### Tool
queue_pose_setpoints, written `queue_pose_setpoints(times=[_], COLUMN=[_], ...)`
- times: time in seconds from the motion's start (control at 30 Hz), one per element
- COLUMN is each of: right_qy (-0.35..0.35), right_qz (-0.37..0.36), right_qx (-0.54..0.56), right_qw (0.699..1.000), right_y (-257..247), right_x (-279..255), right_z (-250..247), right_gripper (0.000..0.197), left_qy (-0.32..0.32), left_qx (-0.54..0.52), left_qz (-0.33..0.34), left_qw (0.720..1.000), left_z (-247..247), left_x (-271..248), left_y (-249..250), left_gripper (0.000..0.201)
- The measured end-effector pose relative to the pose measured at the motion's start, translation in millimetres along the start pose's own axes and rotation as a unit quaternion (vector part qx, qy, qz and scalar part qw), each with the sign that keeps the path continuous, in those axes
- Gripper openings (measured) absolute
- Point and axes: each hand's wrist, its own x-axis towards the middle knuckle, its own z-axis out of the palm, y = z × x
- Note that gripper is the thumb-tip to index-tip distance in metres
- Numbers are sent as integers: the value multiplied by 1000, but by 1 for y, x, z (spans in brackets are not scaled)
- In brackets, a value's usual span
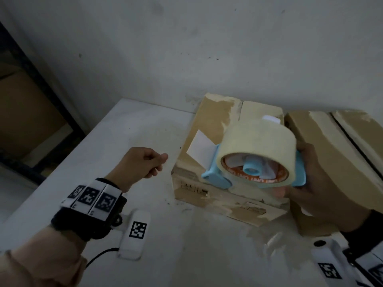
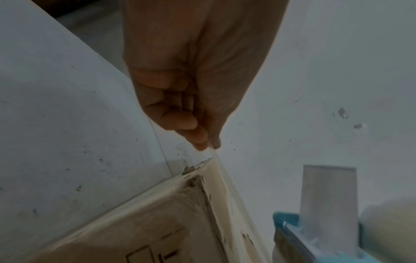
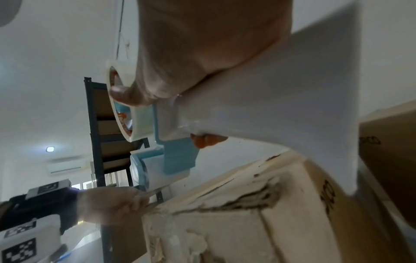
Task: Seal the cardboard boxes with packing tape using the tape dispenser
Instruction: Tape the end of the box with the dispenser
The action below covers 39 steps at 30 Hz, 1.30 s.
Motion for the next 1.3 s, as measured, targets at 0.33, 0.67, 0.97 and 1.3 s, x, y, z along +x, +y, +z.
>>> queue_pose_setpoints(times=[0.33,0.67,0.97,1.3], right_qy=[4,-14,-22,-7], right_qz=[-14,-20,36,50], right_qx=[-27,-50,-1,20], right_qw=[1000,998,999,999], right_y=[-1,-16,8,18], right_x=[-5,-5,-11,-14], right_z=[8,15,12,12], right_gripper=[66,57,61,64], left_qy=[-6,-3,-31,-28], left_qx=[16,-3,-28,-135], left_qz=[-17,-29,-76,-239], left_qw=[1000,1000,996,961], left_z=[5,6,22,51], left_x=[-1,-2,1,-5], left_y=[-3,-11,-25,-57], left_gripper=[24,22,26,28])
